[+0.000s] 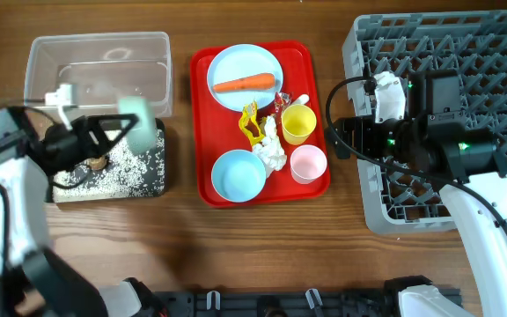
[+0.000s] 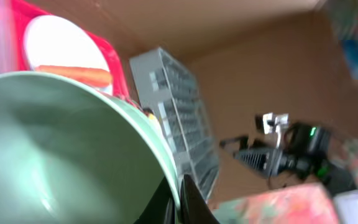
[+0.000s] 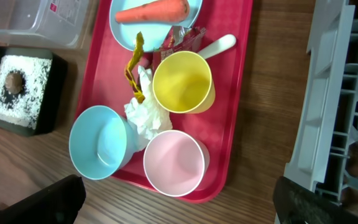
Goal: Sort waste into correct bins and load items into the dishwasher rack
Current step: 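Return the empty mint bowl to the red tray with the left gripper, then reach the left gripper to the carrot on the white plate and grasp it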
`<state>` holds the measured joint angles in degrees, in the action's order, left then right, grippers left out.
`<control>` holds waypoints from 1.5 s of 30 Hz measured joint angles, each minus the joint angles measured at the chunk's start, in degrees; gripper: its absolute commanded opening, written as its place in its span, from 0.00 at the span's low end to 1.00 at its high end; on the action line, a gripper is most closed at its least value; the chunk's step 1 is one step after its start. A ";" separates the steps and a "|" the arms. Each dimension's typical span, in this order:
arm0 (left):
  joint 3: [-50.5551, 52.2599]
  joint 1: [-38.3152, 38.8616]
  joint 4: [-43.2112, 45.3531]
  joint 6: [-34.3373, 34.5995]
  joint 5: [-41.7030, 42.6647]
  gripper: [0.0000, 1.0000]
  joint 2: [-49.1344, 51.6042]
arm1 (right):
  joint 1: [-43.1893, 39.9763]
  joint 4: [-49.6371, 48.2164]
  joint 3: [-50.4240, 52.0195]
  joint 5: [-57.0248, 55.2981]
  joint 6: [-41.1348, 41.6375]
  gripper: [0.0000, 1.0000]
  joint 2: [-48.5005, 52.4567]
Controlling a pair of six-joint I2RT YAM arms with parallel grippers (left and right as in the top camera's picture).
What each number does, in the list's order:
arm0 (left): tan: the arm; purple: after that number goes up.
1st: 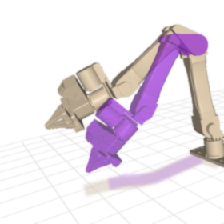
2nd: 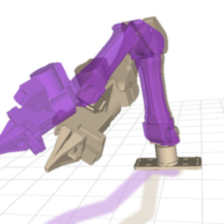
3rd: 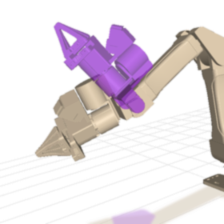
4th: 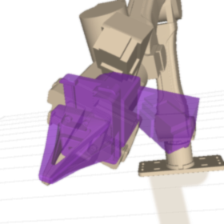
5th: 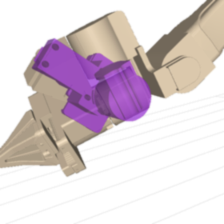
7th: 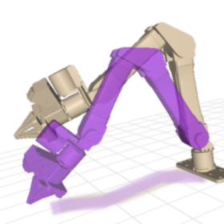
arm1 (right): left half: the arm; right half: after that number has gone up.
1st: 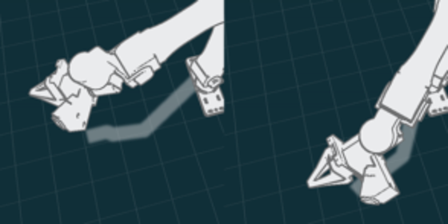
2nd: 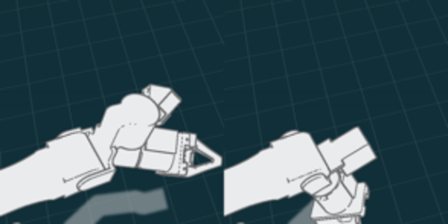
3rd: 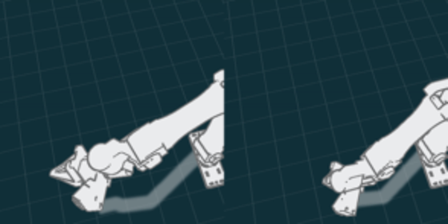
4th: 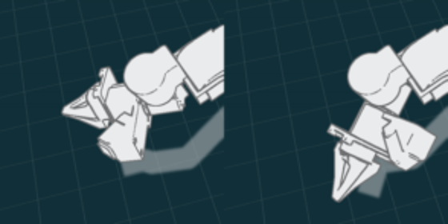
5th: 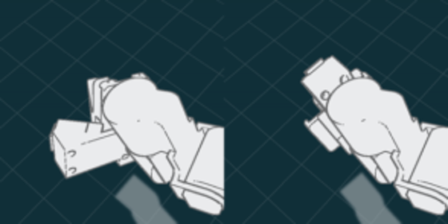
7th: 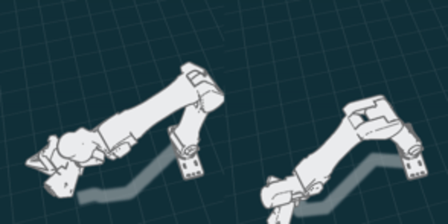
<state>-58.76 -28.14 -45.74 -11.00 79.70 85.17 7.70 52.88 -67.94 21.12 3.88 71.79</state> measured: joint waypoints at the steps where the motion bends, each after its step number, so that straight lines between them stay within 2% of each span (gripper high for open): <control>1: 0.00 3.41 -0.09 0.76 -4.90 0.04 -3.93 | 0.00 -0.24 0.00 0.00 0.02 1.00 0.00; 4: 0.00 13.86 0.35 3.23 -17.92 0.04 -10.71 | 0.00 -0.31 0.00 0.00 0.02 1.00 0.00; 6: 0.00 24.17 1.70 6.82 -31.23 0.04 -13.73 | 0.00 -0.42 0.00 -0.04 0.00 1.00 0.00; 11: 0.00 40.74 5.57 15.67 -56.43 0.04 -12.39 | 0.00 -0.42 0.00 -0.22 0.00 1.00 0.00; 16: 0.00 48.57 9.84 20.39 -69.31 0.04 -5.75 | 0.00 -0.39 0.00 -0.20 0.02 1.00 0.00; 25: 0.00 52.96 17.55 22.97 -78.55 0.04 8.50 | 0.00 -0.20 0.00 -0.22 0.00 1.00 0.00; 35: 0.00 57.59 25.42 23.17 -84.35 0.05 10.21 | 0.00 -0.20 0.00 -0.22 0.00 1.00 0.00; 36: 0.00 57.90 25.46 23.17 -84.87 0.08 10.21 | 0.00 -0.20 0.00 -0.22 0.02 1.00 0.00; 37: 0.00 58.03 25.44 23.19 -85.20 0.15 10.21 | 0.00 -0.17 0.00 -0.22 0.02 1.00 0.00; 38: 0.00 58.05 25.57 23.23 -85.79 0.25 10.21 | 0.00 -0.17 0.00 -0.22 0.00 1.00 0.00; 39: 0.00 58.05 25.75 23.52 -85.96 0.39 10.21 | 0.00 -0.17 0.00 -0.22 0.02 1.00 0.00; 43: 0.00 58.05 26.60 23.56 -86.40 0.57 10.21 | 0.00 0.00 0.00 -0.22 0.00 1.00 0.00; 45: 0.00 58.05 26.60 23.61 -86.62 0.61 10.21 | 0.00 0.07 0.00 -0.20 0.00 1.00 0.00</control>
<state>-58.76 29.91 -19.14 12.60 -6.92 95.37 7.70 52.95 -67.94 20.93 3.88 71.79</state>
